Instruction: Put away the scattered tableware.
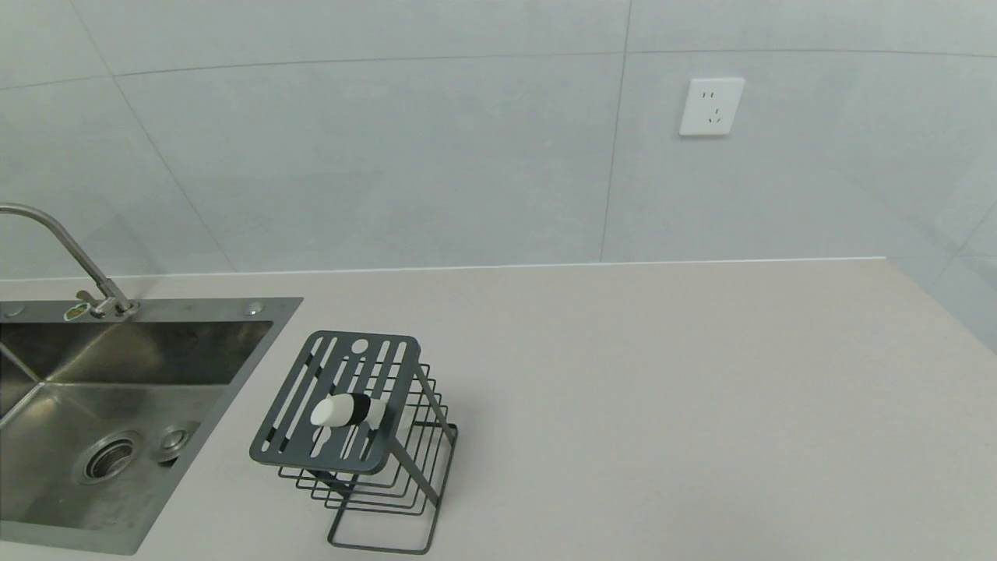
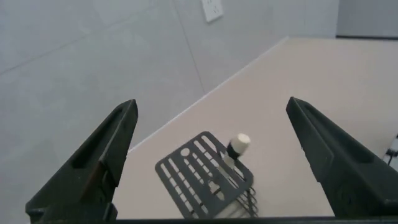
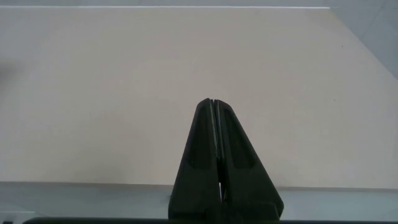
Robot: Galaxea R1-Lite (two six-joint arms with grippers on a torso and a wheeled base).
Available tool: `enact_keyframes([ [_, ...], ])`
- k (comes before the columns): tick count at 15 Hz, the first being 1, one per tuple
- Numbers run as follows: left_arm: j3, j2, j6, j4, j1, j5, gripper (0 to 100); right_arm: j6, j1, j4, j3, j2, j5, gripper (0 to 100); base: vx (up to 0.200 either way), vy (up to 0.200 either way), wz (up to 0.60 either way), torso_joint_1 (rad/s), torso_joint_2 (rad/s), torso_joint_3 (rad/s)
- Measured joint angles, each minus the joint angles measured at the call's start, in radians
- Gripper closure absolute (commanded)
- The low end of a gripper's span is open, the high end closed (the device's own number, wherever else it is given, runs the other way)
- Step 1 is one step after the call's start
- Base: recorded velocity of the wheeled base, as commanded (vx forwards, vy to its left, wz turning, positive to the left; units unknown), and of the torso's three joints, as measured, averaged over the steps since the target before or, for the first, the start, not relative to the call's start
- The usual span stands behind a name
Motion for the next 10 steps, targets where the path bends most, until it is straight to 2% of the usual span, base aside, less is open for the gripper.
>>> enact_keyframes([
  [2,0.126,-0.141,-0.081,0.061,0.04,0.037,0,0.0,0.0,0.0,0.0,0.0,0.0,100,0.0,0.0,0.0,0.0,0.0,0.0],
  [3,0.191,-0.201,-0.107,0.088,0.054,0.067,0,-0.001,0.0,0.0,0.0,0.0,0.0,100,0.0,0.0,0.0,0.0,0.0,0.0],
  [4,0.246,-0.243,-0.118,0.103,0.064,0.114,0,0.0,0.0,0.0,0.0,0.0,-0.001,100,0.0,0.0,0.0,0.0,0.0,0.0],
  [6,0.296,-0.29,-0.122,0.131,0.095,0.239,0,0.001,0.0,0.0,0.0,0.0,-0.003,100,0.0,0.0,0.0,0.0,0.0,0.0],
  [7,0.305,-0.312,-0.116,0.183,0.123,0.279,0,0.001,0.0,0.0,0.0,0.0,-0.003,100,0.0,0.0,0.0,0.0,0.0,0.0],
  [8,0.311,-0.337,-0.105,0.292,0.147,0.309,0,0.001,0.0,0.0,0.0,0.0,-0.003,100,0.0,0.0,0.0,0.0,0.0,0.0],
  [9,0.312,-0.361,-0.096,0.354,0.166,0.355,0,0.001,0.0,0.0,0.0,0.0,-0.003,100,0.0,0.0,0.0,0.0,0.0,0.0],
  [10,0.313,-0.379,-0.091,0.352,0.179,0.428,0,0.001,0.0,0.0,0.0,0.0,-0.003,100,0.0,0.0,0.0,0.0,0.0,0.0],
])
